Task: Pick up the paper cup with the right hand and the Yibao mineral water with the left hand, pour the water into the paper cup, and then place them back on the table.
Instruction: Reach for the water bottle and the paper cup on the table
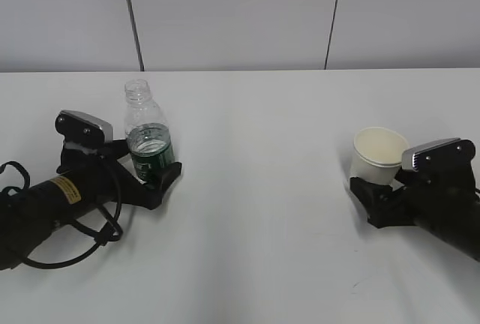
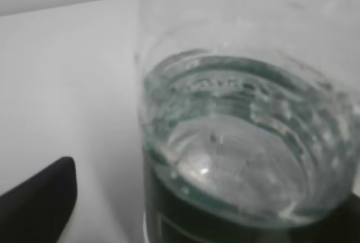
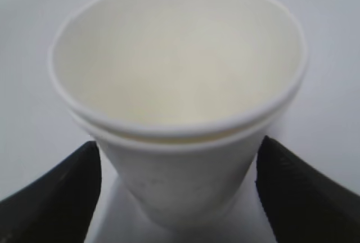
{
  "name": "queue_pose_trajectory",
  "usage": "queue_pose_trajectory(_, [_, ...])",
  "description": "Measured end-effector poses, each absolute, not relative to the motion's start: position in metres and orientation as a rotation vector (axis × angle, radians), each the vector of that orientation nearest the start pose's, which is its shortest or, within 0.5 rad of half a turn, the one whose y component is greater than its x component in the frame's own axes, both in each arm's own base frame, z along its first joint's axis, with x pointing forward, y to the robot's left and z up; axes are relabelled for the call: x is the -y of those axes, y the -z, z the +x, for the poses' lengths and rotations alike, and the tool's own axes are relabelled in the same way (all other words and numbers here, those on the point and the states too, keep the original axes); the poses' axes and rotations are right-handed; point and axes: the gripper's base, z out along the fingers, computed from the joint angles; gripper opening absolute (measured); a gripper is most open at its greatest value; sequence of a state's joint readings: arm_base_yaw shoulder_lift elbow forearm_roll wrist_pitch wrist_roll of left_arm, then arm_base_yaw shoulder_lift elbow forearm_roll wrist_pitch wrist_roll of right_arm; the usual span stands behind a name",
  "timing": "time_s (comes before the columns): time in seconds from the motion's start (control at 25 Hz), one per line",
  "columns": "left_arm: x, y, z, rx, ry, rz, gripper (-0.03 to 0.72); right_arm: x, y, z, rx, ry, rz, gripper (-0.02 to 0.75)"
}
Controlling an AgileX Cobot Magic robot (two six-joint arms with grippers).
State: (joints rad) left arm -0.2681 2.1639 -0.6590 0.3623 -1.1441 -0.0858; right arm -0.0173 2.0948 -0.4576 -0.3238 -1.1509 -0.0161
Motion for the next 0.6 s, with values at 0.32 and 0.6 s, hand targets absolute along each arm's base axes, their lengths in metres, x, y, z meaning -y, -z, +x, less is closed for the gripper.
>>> queue_pose_trajectory(0.32, [0.119, -0.069, 0.318, -1.782, 0.473, 0.529, 0.684, -0.021, -0.062, 0.289, -1.933, -0.18, -0.323, 0.669])
queue_pose_trajectory(0.6, [0.121, -0.069, 0.317, -1.787, 0.486, 0.522, 0.668, -0.021, -0.051, 0.297, -1.945, -0.184, -0.32, 0.669])
